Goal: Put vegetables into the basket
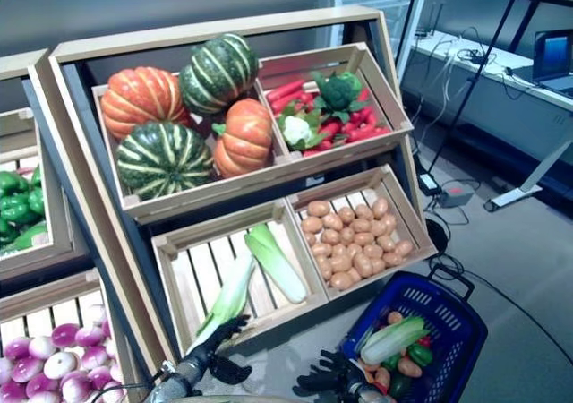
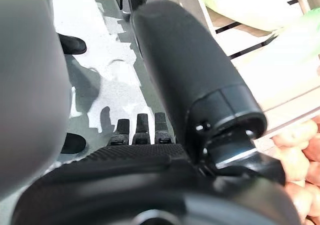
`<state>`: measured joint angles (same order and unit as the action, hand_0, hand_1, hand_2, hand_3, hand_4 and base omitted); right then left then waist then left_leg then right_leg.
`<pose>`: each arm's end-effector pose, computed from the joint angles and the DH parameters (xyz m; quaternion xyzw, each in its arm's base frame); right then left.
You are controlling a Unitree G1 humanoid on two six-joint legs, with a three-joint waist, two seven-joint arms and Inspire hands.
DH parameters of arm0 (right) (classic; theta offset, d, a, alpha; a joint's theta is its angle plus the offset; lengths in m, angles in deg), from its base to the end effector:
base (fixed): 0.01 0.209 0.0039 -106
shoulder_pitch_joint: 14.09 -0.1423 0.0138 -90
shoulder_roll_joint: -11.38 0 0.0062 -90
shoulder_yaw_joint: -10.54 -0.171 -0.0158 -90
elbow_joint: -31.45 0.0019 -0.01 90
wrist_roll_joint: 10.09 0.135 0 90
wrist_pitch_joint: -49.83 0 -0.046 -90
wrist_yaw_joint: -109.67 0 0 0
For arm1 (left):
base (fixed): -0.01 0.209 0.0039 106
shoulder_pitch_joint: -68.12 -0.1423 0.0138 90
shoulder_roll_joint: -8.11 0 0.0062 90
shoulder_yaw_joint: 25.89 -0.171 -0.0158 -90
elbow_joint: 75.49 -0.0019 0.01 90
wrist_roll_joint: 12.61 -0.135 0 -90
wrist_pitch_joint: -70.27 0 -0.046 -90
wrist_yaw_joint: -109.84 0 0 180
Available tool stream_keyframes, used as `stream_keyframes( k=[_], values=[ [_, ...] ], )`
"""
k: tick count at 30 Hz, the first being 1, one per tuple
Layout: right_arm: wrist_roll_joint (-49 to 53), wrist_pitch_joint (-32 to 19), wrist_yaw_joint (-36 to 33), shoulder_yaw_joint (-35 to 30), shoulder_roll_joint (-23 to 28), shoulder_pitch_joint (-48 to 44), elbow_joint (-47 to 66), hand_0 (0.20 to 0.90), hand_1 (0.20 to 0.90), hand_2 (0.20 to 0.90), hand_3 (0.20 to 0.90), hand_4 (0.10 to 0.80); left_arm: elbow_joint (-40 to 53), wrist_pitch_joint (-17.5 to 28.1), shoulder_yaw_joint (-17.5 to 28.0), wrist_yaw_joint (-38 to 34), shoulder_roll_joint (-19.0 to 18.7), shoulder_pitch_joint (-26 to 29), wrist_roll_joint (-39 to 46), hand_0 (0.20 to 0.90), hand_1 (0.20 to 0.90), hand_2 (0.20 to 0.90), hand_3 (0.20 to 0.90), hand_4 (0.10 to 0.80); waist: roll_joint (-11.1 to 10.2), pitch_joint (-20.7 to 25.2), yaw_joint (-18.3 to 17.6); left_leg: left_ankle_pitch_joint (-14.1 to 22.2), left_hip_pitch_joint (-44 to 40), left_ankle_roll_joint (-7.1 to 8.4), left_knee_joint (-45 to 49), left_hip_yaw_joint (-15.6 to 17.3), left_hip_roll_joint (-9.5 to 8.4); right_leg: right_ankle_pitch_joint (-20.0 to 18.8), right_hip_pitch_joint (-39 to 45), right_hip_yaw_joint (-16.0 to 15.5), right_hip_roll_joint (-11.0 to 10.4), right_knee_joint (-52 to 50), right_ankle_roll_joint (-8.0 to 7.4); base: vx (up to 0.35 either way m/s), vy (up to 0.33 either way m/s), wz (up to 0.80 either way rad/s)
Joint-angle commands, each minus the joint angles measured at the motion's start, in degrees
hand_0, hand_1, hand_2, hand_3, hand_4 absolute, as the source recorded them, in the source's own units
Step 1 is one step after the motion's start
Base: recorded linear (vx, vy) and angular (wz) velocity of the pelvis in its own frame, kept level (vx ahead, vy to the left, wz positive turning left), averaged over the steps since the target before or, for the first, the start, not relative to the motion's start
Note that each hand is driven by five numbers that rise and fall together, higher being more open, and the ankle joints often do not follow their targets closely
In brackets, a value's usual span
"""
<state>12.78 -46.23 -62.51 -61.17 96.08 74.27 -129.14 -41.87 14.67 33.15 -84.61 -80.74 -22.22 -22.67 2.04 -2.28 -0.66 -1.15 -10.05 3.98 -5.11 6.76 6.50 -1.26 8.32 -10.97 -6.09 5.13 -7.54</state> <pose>0.0823 -0.1916 -0.1027 0.0264 0.5277 0.0210 0.8488 0.1075 0.1611 -0.0772 0.2523 0.1791 -0.1809 0.9336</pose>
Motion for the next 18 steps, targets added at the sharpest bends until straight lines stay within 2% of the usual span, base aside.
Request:
stream_keyframes(
  k=[1, 3, 8, 13, 15, 18],
  values=[
    [-0.45, -0.99, -0.77, 0.16, 0.28, -4.27, -2.45, 0.900, 0.900, 0.900, 0.900, 0.800, 6.96, 6.32, 2.76, -9.30, -1.70, 9.16, -2.59, 0.900, 0.900, 0.900, 0.900, 0.800, -1.79, -2.51, 0.27, 3.85, -1.32, -2.24, 0.11, 1.87, -3.91, 0.53, 1.79, 1.62, 1.22, -0.13, 2.67, 0.000, 0.000, 0.00],
    [0.29, -1.28, -0.97, -0.10, 0.51, -3.61, -1.61, 0.900, 0.900, 0.900, 0.900, 0.800, 11.18, 2.31, 4.45, -13.24, -3.59, 10.07, -3.42, 0.900, 0.900, 0.900, 0.900, 0.800, -1.77, -2.49, 0.31, 3.89, -1.52, -2.30, 0.11, 1.96, -3.91, 0.57, 1.99, 1.47, 1.06, -0.13, 2.69, 0.048, 0.025, -0.01],
    [0.85, -2.54, -1.70, 0.04, 0.08, -2.28, 0.44, 0.900, 0.900, 0.900, 0.900, 0.800, 13.80, -5.38, 7.92, -19.07, -4.81, 11.51, -3.35, 0.900, 0.900, 0.900, 0.900, 0.800, -1.76, -3.27, 0.19, 3.64, -1.29, -2.49, 1.57, 2.57, -3.77, 1.88, 1.38, 0.84, 0.55, -3.28, 3.09, 0.049, 0.027, 0.00],
    [4.48, -2.99, -3.05, 0.86, 0.82, -4.23, 3.06, 0.900, 0.900, 0.900, 0.900, 0.800, 14.31, -10.26, 7.85, -23.62, -4.91, 17.19, -4.98, 0.900, 0.900, 0.900, 0.900, 0.800, -1.66, -7.28, -0.19, 4.80, 4.90, -2.57, 10.21, 1.96, -3.44, 3.59, -4.67, 1.04, -0.47, -11.16, 4.04, -0.126, 0.042, -0.11],
    [6.62, -3.23, -2.60, 0.79, 1.69, -5.55, 3.56, 0.900, 0.900, 0.900, 0.900, 0.800, 13.83, -13.52, 7.50, -24.99, -4.51, 20.09, -3.39, 0.900, 0.900, 0.900, 0.900, 0.800, -1.75, -9.14, -0.73, 6.18, 7.41, -2.47, 15.19, 2.37, -3.20, 4.15, -6.79, 1.59, -1.08, -13.93, 4.45, -0.116, 0.055, -0.06],
    [9.03, -4.45, -1.41, 0.48, 2.69, -6.18, 5.10, 0.900, 0.900, 0.900, 0.900, 0.800, 12.13, -15.90, 7.91, -26.21, -3.81, 22.17, -1.13, 0.900, 0.900, 0.900, 0.900, 0.800, -1.99, -10.90, -1.44, 8.33, 10.34, -2.18, 21.69, 3.34, -2.48, 5.62, -9.09, 1.86, -2.03, -18.54, 4.87, -0.040, 0.073, -0.03]
  ],
)
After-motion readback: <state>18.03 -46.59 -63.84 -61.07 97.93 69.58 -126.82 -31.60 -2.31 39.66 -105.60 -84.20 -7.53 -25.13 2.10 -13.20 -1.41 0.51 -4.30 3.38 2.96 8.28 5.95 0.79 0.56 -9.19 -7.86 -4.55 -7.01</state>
